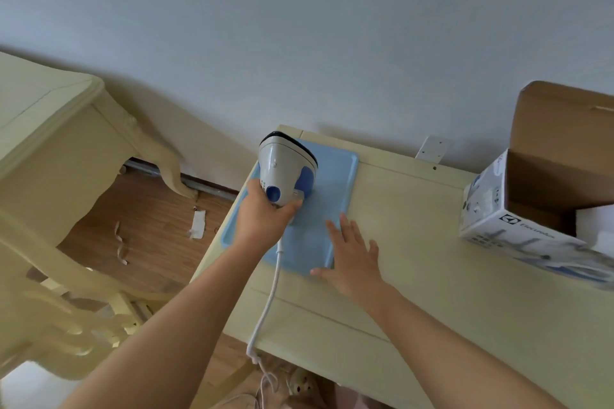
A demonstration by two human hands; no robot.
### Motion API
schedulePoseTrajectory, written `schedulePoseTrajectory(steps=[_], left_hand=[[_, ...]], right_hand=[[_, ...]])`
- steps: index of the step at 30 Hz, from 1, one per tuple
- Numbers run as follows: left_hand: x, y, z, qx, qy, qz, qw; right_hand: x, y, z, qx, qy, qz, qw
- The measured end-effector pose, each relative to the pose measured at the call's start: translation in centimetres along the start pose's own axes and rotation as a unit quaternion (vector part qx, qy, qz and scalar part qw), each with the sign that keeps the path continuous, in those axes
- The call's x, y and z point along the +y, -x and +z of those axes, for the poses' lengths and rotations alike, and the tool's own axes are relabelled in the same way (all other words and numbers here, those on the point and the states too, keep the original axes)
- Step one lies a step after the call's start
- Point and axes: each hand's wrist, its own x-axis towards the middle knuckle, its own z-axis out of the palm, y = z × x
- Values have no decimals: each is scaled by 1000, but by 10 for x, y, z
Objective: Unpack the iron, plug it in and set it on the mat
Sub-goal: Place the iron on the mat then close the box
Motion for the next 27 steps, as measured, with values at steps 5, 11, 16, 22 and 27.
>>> schedulePoseTrajectory(steps=[5, 11, 16, 22, 27], left_hand=[[-2, 2, -8, -25, -61, 14, 998], [18, 13, -12, 31, -162, 81, 983], [51, 27, -2, 110, -213, 174, 955], [102, 40, 44, 47, -215, 290, 931], [145, 64, 113, -53, -197, 316, 927]], right_hand=[[15, 26, -28, 63, -43, 19, 997], [35, 46, -58, 174, -77, 20, 981], [50, 54, -87, 252, -70, 14, 965], [102, 67, -137, 334, -62, 28, 940], [180, 85, -185, 385, -47, 84, 918]])
